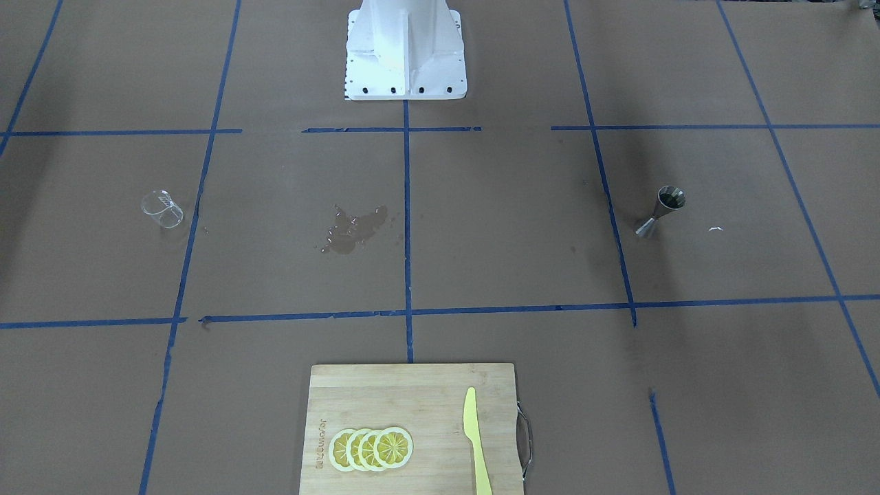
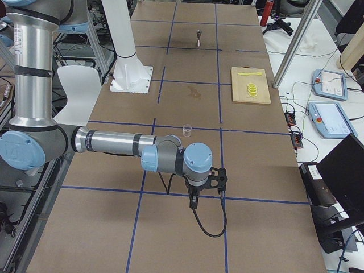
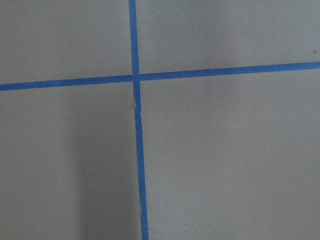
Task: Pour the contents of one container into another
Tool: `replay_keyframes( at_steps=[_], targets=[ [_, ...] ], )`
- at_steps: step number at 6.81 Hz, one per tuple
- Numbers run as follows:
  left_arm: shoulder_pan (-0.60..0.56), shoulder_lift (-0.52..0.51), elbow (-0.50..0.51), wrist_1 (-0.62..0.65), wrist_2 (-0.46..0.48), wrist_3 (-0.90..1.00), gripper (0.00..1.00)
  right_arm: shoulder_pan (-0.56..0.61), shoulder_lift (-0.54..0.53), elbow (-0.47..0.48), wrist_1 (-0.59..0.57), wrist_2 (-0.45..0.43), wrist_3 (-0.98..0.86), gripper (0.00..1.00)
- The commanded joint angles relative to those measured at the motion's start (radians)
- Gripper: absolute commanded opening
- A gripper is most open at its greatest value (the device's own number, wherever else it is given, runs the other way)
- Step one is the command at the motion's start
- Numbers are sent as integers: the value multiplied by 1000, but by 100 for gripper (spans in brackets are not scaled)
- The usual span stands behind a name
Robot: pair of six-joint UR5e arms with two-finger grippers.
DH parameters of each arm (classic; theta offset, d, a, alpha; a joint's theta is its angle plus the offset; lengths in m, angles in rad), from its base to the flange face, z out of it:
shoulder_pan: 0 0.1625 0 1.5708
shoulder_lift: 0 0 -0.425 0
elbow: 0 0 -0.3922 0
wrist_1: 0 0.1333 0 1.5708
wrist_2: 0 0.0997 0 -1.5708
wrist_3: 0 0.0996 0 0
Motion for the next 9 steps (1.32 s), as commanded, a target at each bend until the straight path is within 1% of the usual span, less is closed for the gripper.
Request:
replay_keyframes(
  at_steps=[1, 2, 3, 7, 9],
  targets=[
    [0, 0, 0, -10, -1, 4, 100, 0, 1, -2, 60, -1, 29, 100],
    [0, -2, -2, -11, -1, 6, 100, 0, 2, -1, 86, -1, 68, 100],
    [0, 0, -5, -13, -1, 6, 100, 0, 2, -1, 105, -1, 68, 100],
    [0, 0, -6, -14, -1, 4, 100, 0, 1, -7, 108, 2, 69, 100],
    [0, 0, -8, -14, -1, 4, 100, 0, 1, 2, 93, 20, 68, 100]
  ],
)
